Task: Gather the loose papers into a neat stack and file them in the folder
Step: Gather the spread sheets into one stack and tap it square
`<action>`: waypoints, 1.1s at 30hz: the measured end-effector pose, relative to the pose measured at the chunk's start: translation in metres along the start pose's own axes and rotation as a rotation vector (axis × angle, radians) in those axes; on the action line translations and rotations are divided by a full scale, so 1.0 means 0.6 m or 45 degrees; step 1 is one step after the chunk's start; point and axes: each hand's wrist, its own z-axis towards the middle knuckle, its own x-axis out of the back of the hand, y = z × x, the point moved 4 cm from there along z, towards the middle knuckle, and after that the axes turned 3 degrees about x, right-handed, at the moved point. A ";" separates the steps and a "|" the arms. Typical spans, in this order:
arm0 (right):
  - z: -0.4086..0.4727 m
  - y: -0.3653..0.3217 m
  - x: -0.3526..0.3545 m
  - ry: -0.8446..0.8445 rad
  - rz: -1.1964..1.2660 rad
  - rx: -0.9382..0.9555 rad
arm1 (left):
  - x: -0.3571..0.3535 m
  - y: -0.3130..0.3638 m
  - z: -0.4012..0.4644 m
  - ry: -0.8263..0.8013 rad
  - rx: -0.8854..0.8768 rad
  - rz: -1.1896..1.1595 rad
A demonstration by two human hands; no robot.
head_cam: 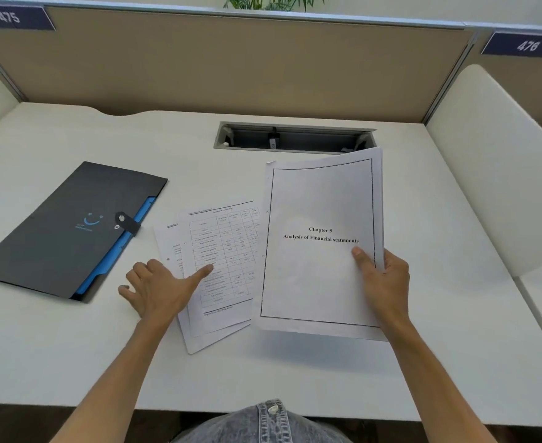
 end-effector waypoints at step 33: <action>-0.004 -0.027 -0.082 -0.239 0.382 -0.207 | 0.051 0.087 -0.043 -0.757 -0.386 -1.511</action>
